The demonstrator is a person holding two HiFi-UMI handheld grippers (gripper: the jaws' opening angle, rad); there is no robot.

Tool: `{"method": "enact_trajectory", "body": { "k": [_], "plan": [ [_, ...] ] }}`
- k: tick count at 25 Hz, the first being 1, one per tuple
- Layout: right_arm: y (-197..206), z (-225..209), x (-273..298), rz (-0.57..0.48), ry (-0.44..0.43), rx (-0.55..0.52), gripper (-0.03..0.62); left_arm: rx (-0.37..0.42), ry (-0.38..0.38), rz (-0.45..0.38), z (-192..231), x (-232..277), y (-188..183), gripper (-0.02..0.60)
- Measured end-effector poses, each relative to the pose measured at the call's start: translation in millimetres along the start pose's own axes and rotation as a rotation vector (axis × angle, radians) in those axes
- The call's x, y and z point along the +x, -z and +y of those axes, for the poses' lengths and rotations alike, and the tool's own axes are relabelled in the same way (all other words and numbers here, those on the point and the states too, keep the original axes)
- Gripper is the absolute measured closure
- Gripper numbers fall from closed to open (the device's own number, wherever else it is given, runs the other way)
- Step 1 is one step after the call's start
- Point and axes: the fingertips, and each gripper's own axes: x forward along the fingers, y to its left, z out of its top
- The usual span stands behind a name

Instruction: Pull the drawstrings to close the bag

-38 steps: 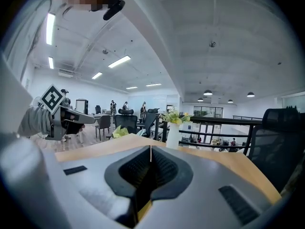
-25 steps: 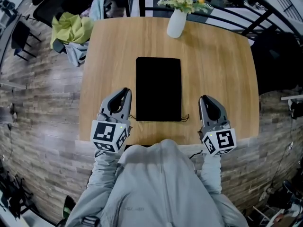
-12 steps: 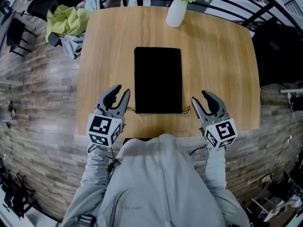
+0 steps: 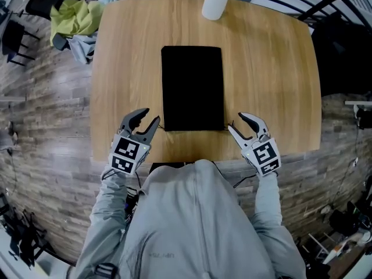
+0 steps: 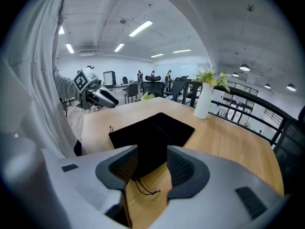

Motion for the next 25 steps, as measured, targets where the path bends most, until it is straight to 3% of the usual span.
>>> {"method": "enact_trajectory", "body": {
  "k": [9,16,25],
  "plan": [
    [61,21,22,0.179,-0.09,-0.169,0.419,0.249,0.055,0.191,-9,13,62,0.428],
    [95,29,35,0.289,-0.161,-0.25,0.419,0.336,0.14,0.287,-18,24,98,0.401],
    [113,31,48,0.361,-0.232,-0.343,0.419,0.45,0.206,0.358,-22,39,114,0.391]
  ]
}}
